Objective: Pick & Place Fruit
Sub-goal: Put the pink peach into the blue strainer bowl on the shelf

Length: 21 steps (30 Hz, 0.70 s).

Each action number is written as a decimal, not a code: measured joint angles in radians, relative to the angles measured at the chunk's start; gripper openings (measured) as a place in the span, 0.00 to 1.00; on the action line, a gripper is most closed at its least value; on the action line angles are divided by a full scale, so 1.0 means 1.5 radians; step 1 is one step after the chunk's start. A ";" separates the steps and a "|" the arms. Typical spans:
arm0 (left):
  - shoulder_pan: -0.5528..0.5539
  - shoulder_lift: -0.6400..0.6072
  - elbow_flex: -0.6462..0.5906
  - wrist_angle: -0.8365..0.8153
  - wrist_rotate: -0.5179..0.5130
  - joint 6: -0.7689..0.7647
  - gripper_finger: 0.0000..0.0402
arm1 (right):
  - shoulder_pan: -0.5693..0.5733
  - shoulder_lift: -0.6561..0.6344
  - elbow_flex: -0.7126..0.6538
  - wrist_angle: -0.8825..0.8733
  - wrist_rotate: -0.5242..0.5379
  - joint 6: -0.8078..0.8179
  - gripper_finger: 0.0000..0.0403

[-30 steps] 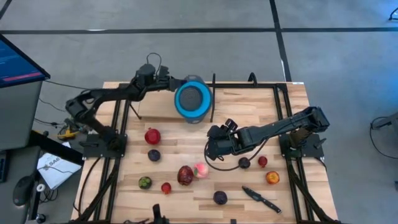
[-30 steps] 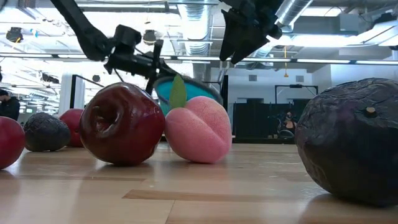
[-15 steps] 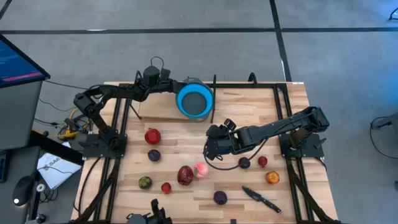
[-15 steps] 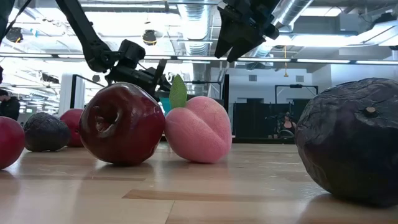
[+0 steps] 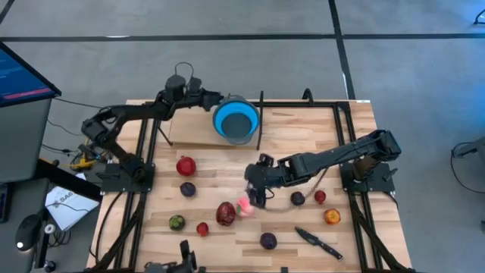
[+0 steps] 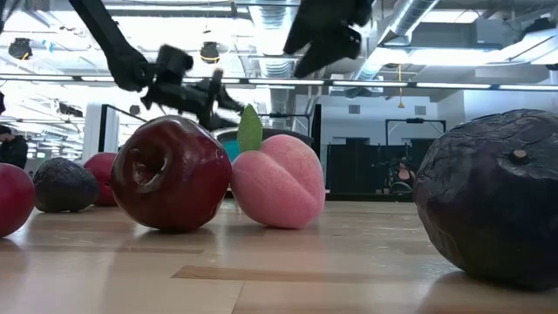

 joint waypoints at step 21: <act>-0.343 -0.588 -0.298 -0.095 -0.110 0.121 0.40 | -0.029 0.157 0.020 0.033 -0.236 -0.098 0.94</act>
